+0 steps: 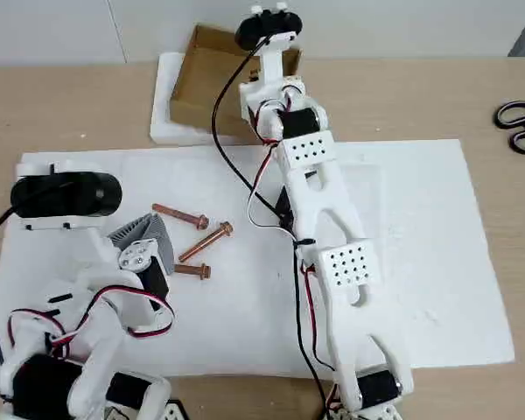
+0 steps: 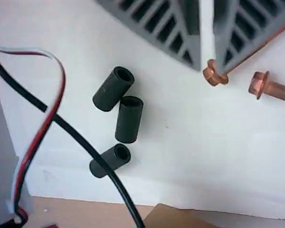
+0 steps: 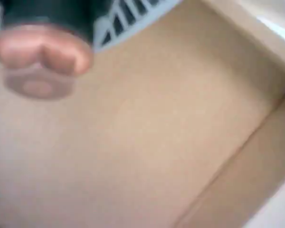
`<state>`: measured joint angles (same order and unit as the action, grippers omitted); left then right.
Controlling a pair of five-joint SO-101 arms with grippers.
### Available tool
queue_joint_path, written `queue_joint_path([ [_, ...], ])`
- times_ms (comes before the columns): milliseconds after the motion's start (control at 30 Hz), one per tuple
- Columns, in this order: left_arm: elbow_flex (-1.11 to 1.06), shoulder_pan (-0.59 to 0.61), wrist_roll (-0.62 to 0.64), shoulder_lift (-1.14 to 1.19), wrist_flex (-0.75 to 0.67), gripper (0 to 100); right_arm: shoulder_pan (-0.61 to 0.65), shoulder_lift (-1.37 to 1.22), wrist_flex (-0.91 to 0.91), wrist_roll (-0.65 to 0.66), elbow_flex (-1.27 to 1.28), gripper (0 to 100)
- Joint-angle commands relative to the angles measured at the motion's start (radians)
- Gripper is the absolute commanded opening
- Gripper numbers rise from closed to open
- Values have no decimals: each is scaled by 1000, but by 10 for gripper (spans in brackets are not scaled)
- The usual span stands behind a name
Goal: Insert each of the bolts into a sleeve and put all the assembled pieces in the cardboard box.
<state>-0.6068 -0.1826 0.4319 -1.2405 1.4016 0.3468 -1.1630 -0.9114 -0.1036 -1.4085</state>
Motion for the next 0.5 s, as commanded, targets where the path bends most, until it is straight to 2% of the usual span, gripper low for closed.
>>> queue_joint_path([
  [0, 5, 2, 8, -9, -2, 6, -7, 28, 24, 9, -149, 4],
  [300, 4, 2, 8, -9, -3, 6, 4, 21, 30, 11, -190, 4],
  [467, 4, 5, 8, -9, 0, 6, -10, -13, 85, 11, -107, 6],
])
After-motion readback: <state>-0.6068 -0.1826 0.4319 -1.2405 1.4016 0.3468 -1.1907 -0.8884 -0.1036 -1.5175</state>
